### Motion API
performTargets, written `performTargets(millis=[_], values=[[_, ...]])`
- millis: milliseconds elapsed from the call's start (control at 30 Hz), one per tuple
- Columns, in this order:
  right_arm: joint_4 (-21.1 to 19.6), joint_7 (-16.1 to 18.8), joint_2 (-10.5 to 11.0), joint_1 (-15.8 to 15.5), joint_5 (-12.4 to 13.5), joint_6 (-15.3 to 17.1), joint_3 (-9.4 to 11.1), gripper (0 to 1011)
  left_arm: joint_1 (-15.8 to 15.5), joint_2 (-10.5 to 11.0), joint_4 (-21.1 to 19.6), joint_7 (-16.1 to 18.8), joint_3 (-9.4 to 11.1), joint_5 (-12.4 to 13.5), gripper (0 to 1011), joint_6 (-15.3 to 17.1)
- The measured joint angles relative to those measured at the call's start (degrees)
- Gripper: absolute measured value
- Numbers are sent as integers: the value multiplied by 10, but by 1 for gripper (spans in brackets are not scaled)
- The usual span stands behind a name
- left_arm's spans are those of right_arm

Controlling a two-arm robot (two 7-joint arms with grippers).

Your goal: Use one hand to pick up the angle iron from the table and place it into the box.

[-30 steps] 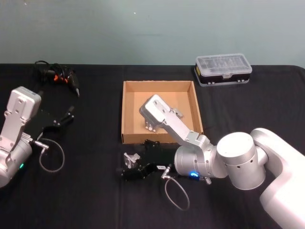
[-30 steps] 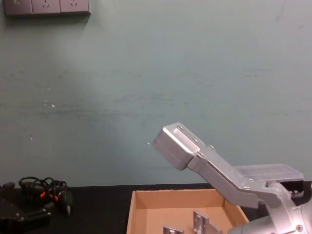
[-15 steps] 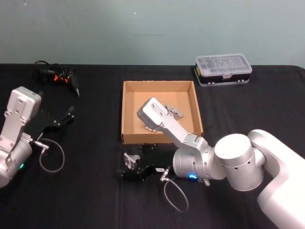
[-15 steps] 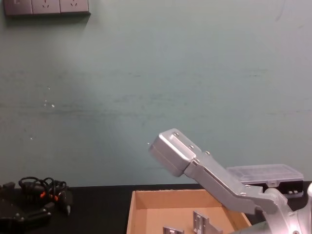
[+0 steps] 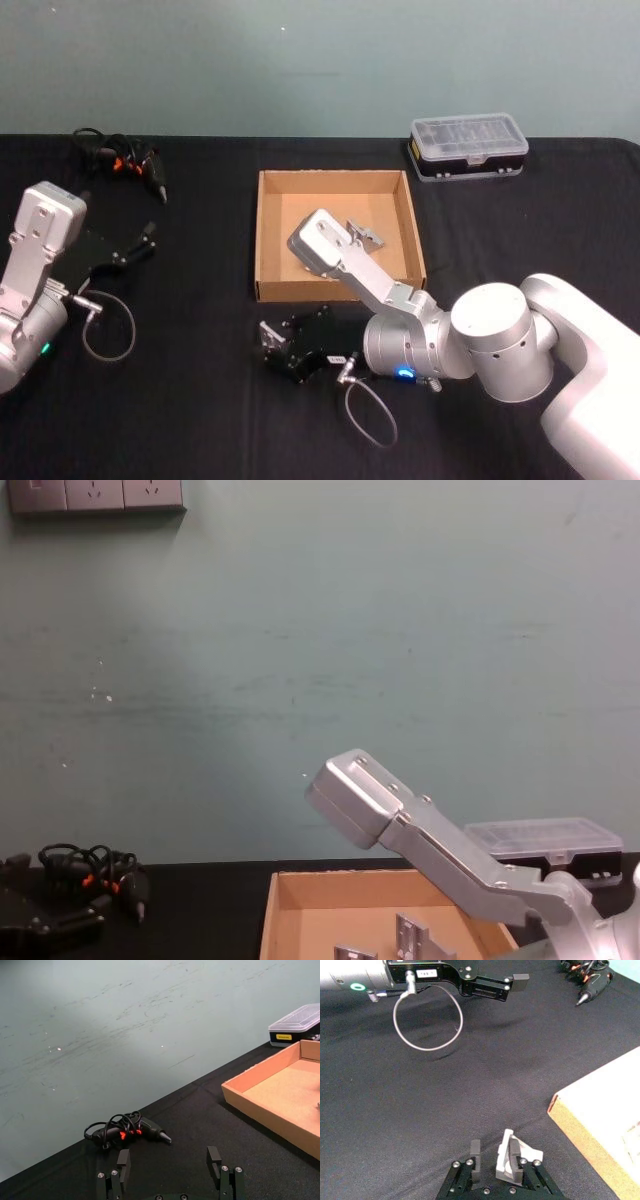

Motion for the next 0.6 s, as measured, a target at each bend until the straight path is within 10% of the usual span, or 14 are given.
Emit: performTargets(millis=[300, 600], values=[[-2, 4, 2, -1, -2, -1, -1, 100, 0, 0, 0, 0, 0, 0, 1000, 0], [0, 8, 0, -3, 2, -7, 2, 80, 0, 0, 0, 0, 0, 0, 1000, 0]])
